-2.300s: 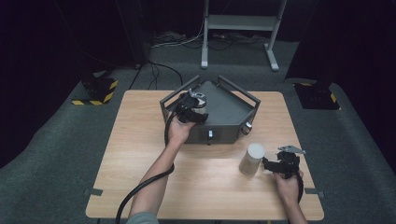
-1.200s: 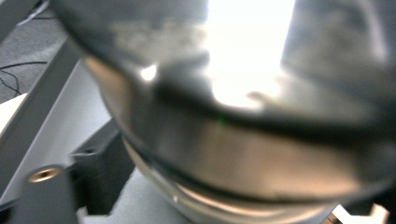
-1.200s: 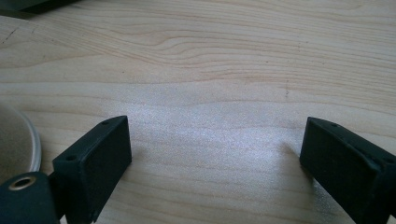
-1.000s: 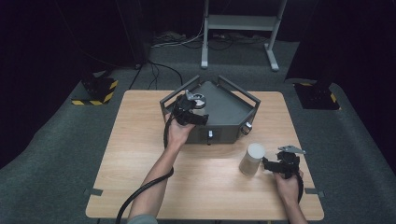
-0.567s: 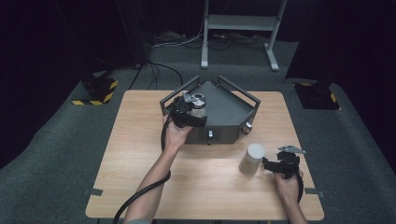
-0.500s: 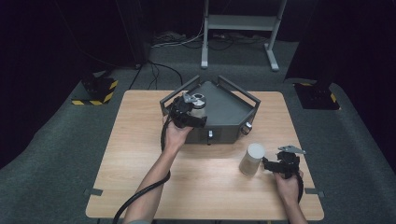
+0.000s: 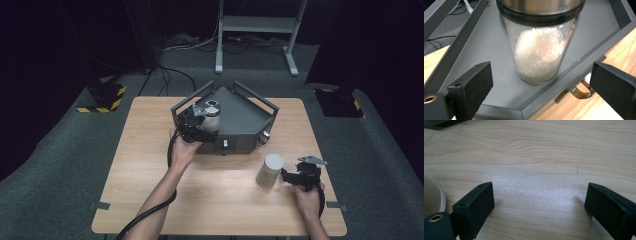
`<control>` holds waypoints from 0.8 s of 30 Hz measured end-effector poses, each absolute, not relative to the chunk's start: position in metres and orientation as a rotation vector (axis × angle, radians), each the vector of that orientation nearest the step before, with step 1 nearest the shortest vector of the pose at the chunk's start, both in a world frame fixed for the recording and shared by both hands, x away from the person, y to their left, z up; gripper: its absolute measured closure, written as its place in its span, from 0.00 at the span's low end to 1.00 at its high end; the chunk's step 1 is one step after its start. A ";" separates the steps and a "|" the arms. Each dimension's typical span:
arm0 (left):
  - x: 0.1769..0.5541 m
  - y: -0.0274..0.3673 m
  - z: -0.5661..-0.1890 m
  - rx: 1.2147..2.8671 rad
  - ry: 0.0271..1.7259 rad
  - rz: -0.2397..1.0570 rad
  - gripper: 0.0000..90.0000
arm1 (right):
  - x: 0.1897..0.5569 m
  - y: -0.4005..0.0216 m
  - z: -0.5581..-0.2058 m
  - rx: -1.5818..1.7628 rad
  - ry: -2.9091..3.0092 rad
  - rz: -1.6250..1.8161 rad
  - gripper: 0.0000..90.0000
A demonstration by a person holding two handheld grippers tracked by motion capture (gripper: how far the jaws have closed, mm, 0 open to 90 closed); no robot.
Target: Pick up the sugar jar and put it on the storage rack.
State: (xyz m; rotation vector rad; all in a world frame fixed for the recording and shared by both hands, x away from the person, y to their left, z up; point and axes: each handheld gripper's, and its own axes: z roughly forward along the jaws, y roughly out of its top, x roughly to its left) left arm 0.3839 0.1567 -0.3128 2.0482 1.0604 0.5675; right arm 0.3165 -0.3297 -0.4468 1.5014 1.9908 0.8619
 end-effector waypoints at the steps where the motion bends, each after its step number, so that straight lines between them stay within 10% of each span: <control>1: 0.382 0.157 -0.313 2.051 1.057 0.569 0.05 | 0.316 -0.330 -0.447 1.502 1.991 0.862 0.10; 24: 0.351 0.165 -0.325 2.067 0.999 0.573 0.06 | 0.317 -0.330 -0.446 1.503 1.992 0.860 0.10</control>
